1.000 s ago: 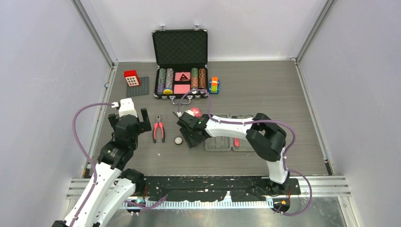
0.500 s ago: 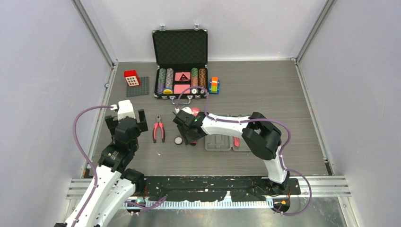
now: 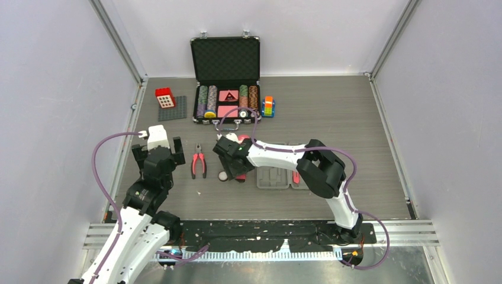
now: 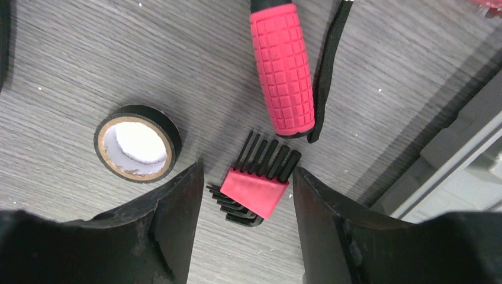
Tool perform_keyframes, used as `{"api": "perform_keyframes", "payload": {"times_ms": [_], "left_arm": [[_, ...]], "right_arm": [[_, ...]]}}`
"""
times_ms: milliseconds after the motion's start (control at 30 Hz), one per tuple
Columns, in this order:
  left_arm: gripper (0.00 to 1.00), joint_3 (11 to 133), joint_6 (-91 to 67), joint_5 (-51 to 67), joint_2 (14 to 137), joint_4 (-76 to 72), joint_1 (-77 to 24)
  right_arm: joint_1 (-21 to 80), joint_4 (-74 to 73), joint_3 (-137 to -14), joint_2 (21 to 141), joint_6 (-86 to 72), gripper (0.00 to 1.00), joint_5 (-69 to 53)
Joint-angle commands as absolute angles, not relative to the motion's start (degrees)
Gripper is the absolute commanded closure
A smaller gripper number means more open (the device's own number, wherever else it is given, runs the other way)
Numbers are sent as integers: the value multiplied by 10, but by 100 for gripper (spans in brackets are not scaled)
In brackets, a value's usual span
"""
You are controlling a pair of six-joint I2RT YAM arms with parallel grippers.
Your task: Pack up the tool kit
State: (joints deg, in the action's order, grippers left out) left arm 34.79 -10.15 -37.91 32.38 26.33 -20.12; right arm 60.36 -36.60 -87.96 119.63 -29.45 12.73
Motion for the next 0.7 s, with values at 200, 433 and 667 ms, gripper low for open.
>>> {"api": "perform_keyframes", "payload": {"times_ms": [200, 433, 667], "left_arm": [[0, 346, -100, -374, 322, 231, -199], [0, 346, -99, -371, 321, 231, -199], [0, 346, -99, -367, 321, 231, -199]], "right_arm": [[608, -348, -898, 1207, -235, 44, 82], [608, -373, -894, 1192, -209, 47, 100], [609, -415, -897, 1192, -228, 46, 112]]}}
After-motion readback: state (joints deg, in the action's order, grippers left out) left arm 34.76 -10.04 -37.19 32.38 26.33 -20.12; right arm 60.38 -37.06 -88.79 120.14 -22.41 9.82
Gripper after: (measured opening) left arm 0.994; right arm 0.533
